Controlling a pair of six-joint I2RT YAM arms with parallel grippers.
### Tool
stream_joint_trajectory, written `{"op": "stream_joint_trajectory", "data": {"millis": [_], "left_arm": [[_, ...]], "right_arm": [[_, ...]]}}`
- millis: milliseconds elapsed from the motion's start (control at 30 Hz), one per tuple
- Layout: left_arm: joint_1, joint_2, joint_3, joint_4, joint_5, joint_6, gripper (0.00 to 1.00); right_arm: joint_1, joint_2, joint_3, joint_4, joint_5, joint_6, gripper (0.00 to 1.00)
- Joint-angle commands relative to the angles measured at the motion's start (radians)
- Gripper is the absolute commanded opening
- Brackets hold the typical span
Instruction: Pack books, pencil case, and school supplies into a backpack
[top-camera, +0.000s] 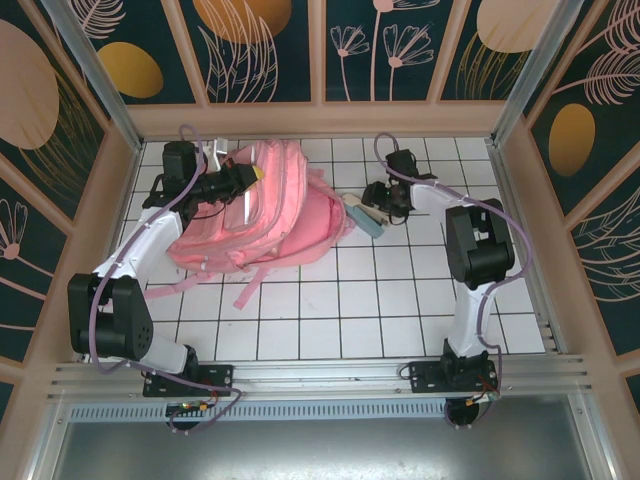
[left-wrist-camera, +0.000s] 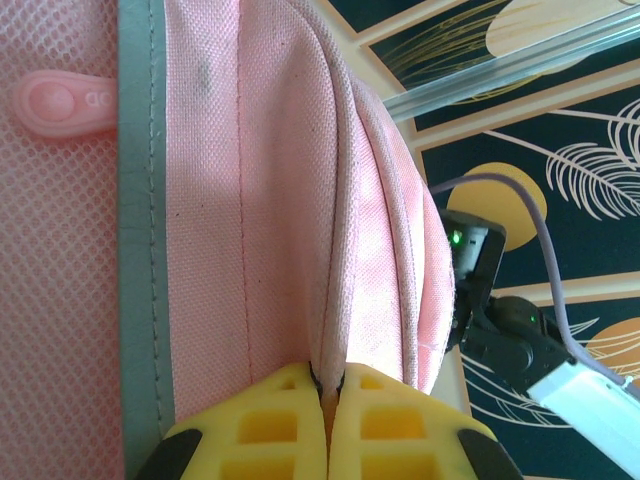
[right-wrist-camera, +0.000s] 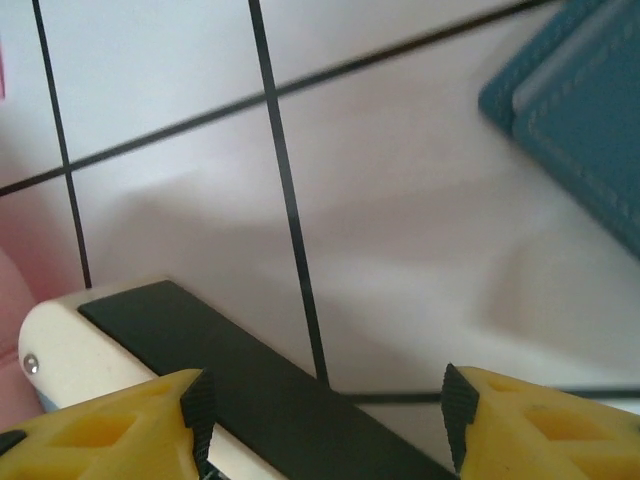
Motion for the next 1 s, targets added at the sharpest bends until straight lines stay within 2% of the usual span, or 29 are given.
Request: {"op": "stream_joint_trajectory", "data": {"millis": [0, 133, 300, 333, 533, 633, 800, 900, 967], "left_arm": [[-0.004, -0.020, 0.008, 0.052, 0.066, 0.021, 0.00], [-0.004, -0.020, 0.004, 0.055, 0.065, 0.020, 0.00], [-0.004, -0.030, -0.004, 0.054, 0.064, 0.021, 0.00], [-0.004, -0.032, -0.006, 0.052, 0.064, 0.022, 0.00], [-0.004, -0.031, -0.013, 0.056, 0.064, 0.020, 0.00], [-0.004, -0.031, -0.012, 0.055, 0.067, 0.020, 0.00], [-0.004, -0.039, -0.015, 0.052, 0.066, 0.020, 0.00], [-0.004, -0.043, -0.015, 0.051, 0.070, 0.016, 0.00], [-0.004, -0.045, -0.013, 0.058, 0.075, 0.010, 0.00]], "right_arm": [[0.022, -0.092, -0.076, -0.012, -0.037, 0.035, 0.64], [0.032, -0.121, -0.117, -0.009, -0.036, 0.029, 0.61], [0.045, -0.163, -0.176, 0.008, -0.051, 0.019, 0.66], [0.045, -0.178, -0.192, 0.017, -0.052, 0.022, 0.65], [0.044, -0.201, -0.243, 0.026, -0.037, 0.006, 0.50], [0.046, -0.198, -0.259, 0.036, -0.027, 0.001, 0.40], [0.049, -0.193, -0.267, 0.044, -0.027, -0.008, 0.34], [0.049, -0.186, -0.267, 0.041, -0.022, -0.016, 0.20], [0.049, -0.195, -0.273, 0.044, -0.017, -0.014, 0.14]]}}
